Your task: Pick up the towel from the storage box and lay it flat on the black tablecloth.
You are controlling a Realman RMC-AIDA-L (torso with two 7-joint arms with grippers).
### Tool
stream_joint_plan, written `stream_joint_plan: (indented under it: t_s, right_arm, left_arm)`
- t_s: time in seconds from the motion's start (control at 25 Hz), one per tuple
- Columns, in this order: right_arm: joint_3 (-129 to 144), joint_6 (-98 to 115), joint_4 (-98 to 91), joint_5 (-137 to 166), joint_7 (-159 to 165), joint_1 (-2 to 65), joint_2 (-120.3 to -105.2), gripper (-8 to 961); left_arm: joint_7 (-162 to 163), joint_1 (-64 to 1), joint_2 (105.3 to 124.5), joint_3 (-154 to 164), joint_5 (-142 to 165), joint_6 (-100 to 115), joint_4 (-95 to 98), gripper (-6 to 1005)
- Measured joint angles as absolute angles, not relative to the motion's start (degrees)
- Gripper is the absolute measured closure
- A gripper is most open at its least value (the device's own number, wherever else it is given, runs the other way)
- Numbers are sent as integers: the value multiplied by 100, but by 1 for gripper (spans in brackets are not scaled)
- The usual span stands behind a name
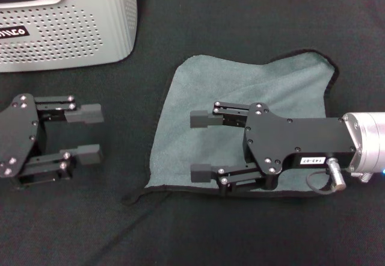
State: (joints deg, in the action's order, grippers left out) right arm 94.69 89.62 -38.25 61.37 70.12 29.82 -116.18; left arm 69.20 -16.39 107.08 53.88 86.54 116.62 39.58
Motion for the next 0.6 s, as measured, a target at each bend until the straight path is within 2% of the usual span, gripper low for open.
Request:
stream_joint_plan:
  t_s: [0.6]
  right_arm:
    - [9547, 8788, -3769, 6045, 6971, 3109, -11619, 126]
  left_arm:
    - [7093, -1715, 10695, 5270, 8646, 11654, 3927, 451]
